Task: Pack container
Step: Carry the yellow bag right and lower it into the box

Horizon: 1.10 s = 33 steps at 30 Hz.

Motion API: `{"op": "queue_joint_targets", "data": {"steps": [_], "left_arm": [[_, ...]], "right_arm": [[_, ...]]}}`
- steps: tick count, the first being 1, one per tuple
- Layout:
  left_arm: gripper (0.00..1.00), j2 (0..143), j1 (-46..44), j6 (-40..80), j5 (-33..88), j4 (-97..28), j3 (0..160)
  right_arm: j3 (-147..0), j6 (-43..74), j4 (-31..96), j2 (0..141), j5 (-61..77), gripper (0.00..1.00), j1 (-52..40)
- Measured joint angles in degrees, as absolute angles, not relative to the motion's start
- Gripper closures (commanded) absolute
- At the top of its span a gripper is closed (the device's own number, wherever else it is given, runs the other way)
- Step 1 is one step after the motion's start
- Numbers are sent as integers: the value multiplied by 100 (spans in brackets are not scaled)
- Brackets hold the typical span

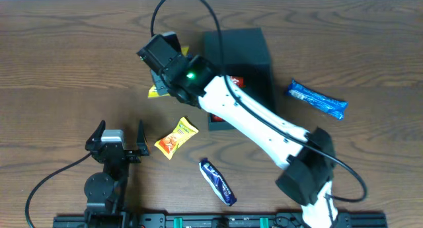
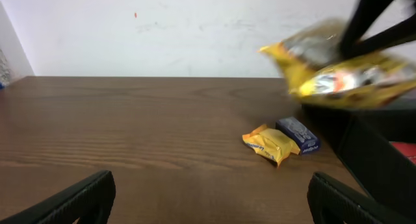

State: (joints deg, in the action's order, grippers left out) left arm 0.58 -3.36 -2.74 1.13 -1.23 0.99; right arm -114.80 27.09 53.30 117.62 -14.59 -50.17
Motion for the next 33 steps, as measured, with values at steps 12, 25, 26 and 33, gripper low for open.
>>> {"op": "queue_joint_targets", "data": {"steps": [12,25,26,33], "left_arm": [[5,58,-336,-274,113,-123,99],[5,58,-336,-274,113,-123,99],[5,58,-336,-276,113,-123,99],[5,58,-336,-274,113,-123,99]], "right_arm": [[-11478,926,7085,11454,-1675,99,-4622],[-11478,-2982,8530,11187,-283,99,-3280],[-11478,-3293,8584,11187,-145,99,-3238],[-11424,-5216,8632,11187,513,99,-2794]]}}
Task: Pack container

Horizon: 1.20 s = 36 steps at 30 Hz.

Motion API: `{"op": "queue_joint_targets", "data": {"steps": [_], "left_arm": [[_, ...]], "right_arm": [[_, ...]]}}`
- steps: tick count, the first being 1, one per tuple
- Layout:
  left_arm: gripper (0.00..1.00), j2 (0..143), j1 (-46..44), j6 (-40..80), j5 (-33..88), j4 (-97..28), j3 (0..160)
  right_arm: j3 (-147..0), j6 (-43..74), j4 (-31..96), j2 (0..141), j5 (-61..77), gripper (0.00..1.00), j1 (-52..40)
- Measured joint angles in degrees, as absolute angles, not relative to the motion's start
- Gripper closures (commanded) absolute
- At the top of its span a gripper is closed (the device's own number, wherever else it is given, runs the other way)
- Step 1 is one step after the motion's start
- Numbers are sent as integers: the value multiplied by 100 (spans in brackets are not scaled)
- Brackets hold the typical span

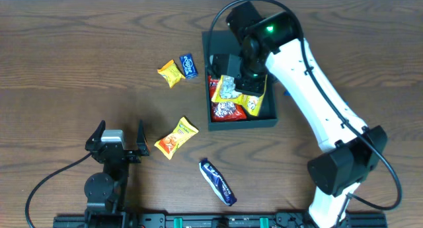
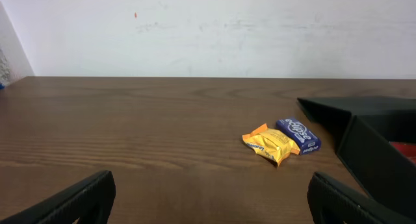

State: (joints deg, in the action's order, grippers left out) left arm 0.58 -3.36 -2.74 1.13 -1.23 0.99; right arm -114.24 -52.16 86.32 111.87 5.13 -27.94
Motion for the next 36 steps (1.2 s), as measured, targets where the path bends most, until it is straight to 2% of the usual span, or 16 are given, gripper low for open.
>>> {"op": "queue_joint_targets", "data": {"steps": [6,11,18,19,21,22,23,24,27,33,36], "left_arm": [[5,58,-336,-274,113,-123,99],[5,58,-336,-274,113,-123,99],[5,58,-336,-276,113,-123,99],[5,58,-336,-274,113,-123,99],[5,58,-336,-274,113,-123,99],[5,58,-336,-274,115,-126,99],[5,58,-336,-274,113,-126,99],[5,58,-336,-274,113,-123,99],[5,60,-336,-274,113,-123,99],[5,60,-336,-274,113,-126,99],[5,58,-336,-276,113,-123,99]], "right_arm": [[-10691,-6254,8101,11161,875,99,-2606],[-9915,-6648,7218,11161,1033,99,-2506],[-9354,-7234,6897,11161,1090,99,-2296],[-9275,-7306,6737,11159,1116,95,-2231],[-9137,-7380,6479,11159,1153,80,-2134],[-9015,-7432,6298,11159,1170,61,-2075],[-8936,-7395,6215,11159,1173,47,-2051],[-8892,-7373,6165,11159,1177,40,-2047],[-8831,-7314,5970,11159,1229,37,-2043],[-8844,-6554,5642,11157,1267,40,-2078],[-8969,-5758,5634,11126,1269,31,-2152]]}}
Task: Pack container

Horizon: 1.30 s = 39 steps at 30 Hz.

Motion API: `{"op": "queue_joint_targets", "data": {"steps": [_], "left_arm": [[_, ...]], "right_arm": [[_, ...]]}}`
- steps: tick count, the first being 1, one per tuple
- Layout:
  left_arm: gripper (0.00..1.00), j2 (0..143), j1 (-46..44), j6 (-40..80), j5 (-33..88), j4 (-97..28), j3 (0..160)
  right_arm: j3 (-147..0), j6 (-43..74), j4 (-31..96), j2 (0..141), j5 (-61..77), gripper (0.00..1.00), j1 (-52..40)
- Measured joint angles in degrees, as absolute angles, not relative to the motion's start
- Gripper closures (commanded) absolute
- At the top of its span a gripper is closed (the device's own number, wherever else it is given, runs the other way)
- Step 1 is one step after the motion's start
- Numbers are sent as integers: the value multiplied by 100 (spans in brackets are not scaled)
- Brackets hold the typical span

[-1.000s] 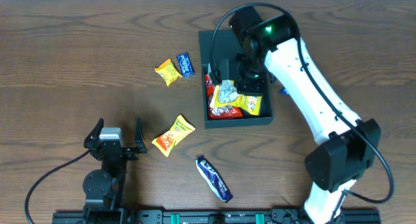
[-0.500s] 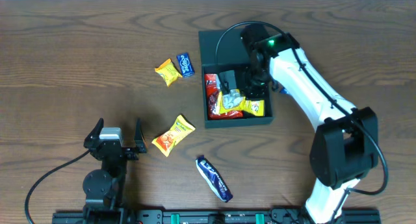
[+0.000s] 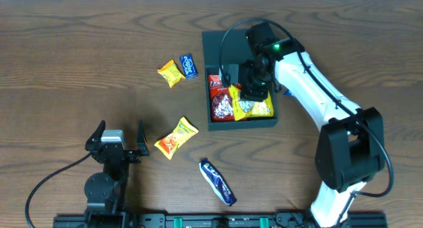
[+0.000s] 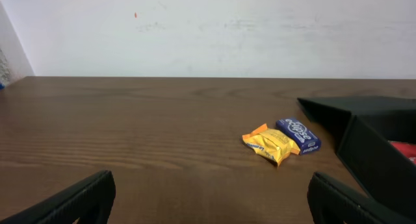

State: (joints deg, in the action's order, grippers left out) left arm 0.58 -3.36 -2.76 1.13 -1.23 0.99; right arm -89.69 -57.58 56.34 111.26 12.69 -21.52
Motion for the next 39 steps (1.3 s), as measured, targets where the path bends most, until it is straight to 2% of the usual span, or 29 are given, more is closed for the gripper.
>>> {"op": "queue_joint_targets", "data": {"steps": [2,3,4,5,6,8,12,17,22,27,34,36,39], "left_arm": [[5,58,-336,-274,113,-123,99],[5,58,-336,-274,113,-126,99],[5,58,-336,-274,113,-123,99],[5,58,-336,-274,113,-123,99],[5,58,-336,-274,113,-123,99],[5,60,-336,-274,113,-123,99],[5,58,-336,-274,113,-123,99],[5,60,-336,-274,113,-123,99],[5,58,-336,-274,113,-126,99],[5,58,-336,-274,113,-123,99],[5,58,-336,-274,113,-123,99],[5,58,-336,-274,113,-123,99],[5,58,-336,-274,113,-123,99]], "right_arm": [[-9124,-4993,5570,10986,1284,32,-2202],[-9203,-4525,5520,10873,1293,21,-2213],[-9255,-4139,5450,10779,1306,20,-2220],[-9369,-3273,5345,10551,1317,15,-2220],[-9435,-2565,5297,10390,1317,3,-2220],[-9555,-781,5319,10055,1306,1,-2220],[-9625,2661,6130,9800,1052,1,-2222],[-9343,5955,6342,9832,781,1,-2456],[-8527,8582,6152,9841,764,1,-2626],[-7583,9769,5343,9876,696,16,-2596],[-7181,10110,4698,9909,578,22,-2314],[-7181,10136,4582,10005,539,30,-2250],[-7175,9966,4141,10276,556,36,-2206]]}}
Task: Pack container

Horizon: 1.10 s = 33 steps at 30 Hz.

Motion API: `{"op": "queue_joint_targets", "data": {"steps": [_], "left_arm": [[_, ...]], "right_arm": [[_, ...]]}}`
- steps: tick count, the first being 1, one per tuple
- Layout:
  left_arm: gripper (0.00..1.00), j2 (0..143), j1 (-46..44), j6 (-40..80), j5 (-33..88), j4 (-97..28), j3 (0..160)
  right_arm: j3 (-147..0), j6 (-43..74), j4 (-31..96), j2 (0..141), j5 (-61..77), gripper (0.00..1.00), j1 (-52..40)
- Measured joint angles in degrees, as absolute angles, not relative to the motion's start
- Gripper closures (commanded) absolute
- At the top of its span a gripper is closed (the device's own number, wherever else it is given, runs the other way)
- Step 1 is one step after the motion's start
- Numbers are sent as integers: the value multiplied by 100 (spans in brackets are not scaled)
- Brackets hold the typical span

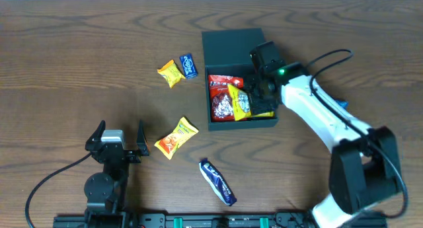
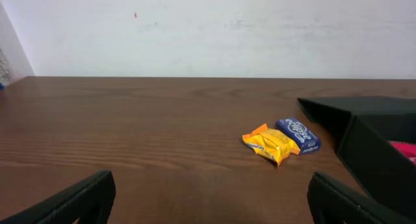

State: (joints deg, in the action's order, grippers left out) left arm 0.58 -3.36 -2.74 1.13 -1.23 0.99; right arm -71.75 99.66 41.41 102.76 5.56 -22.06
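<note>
The black container (image 1: pixel 234 41) stands at the table's middle back and holds red packs and a yellow packet (image 1: pixel 242 101). My right gripper (image 1: pixel 259 90) reaches into it from the right wall, right beside the yellow packet; its fingers are too dark against the box to read. My left gripper (image 1: pixel 119 139) rests open near the front left, nothing between its fingers (image 2: pixel 83 197). In the left wrist view the container (image 2: pixel 374 146) shows at the right.
Loose snacks lie on the wood: a small yellow candy (image 1: pixel 169 73) (image 2: pixel 270 144), a small blue candy (image 1: pixel 189 65) (image 2: pixel 298 134), an orange-yellow packet (image 1: pixel 176 137), a blue bar (image 1: pixel 218 182). Another blue packet (image 1: pixel 341 104) peeks out behind the right arm.
The right arm has swung lower and to the right, its gripper now at the container's right wall. The yellow packet lies shifted left, tilted over the red packs. The left arm is unchanged.
The right gripper held a yellow packet above the table left of the container. Then it was over the container with the packet. Then it was low inside, packet at the front right. Now the packet lies in the container beside the gripper.
</note>
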Motion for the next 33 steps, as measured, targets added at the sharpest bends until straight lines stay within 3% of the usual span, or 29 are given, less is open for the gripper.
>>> {"op": "queue_joint_targets", "data": {"steps": [7,11,14,23,33], "left_arm": [[5,58,-336,-274,113,-123,99],[5,60,-336,-274,113,-126,99],[5,58,-336,-274,113,-126,99],[5,60,-336,-274,113,-123,99],[5,58,-336,-274,113,-126,99]], "right_arm": [[-7161,9631,3979,10464,593,60,-2198],[-7161,9520,3981,10464,578,83,-2196],[-7161,9408,3981,10464,561,91,-2198],[-7161,8886,3992,10462,541,98,-2200],[-7159,6938,3999,10068,298,98,-2281]]}}
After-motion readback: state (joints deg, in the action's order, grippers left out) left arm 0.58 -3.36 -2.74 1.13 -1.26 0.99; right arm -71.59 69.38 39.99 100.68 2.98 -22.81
